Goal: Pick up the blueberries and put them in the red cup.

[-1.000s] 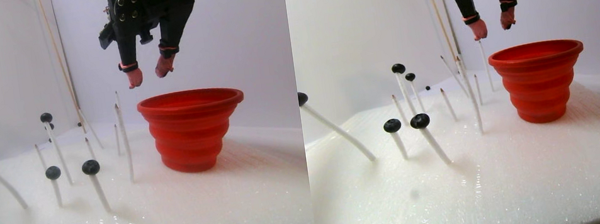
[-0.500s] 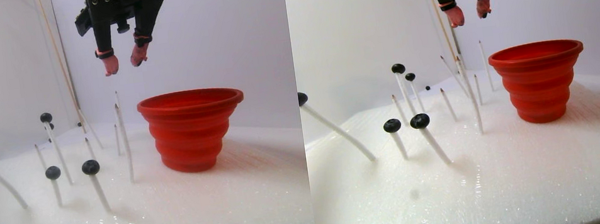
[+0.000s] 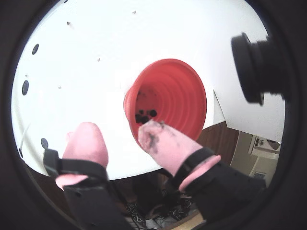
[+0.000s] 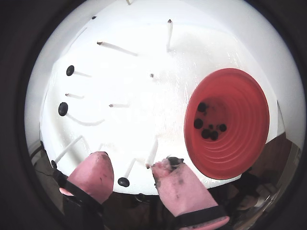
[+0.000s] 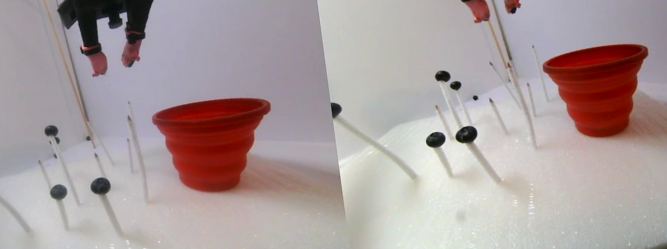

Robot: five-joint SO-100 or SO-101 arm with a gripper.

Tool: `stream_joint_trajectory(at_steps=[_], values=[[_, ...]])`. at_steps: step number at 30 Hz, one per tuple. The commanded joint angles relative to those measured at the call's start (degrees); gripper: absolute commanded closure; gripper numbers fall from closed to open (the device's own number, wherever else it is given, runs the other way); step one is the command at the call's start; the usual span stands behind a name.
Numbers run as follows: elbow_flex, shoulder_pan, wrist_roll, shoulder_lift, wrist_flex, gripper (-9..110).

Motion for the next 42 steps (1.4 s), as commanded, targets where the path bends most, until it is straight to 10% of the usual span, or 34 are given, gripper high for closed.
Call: stream_joint_trajectory(at_steps=[1,42], values=[[-0.6,-1.5,0.4,4.9,0.9,85],[-3.7,-12.8,3.1,-8.4,-5.4,83]])
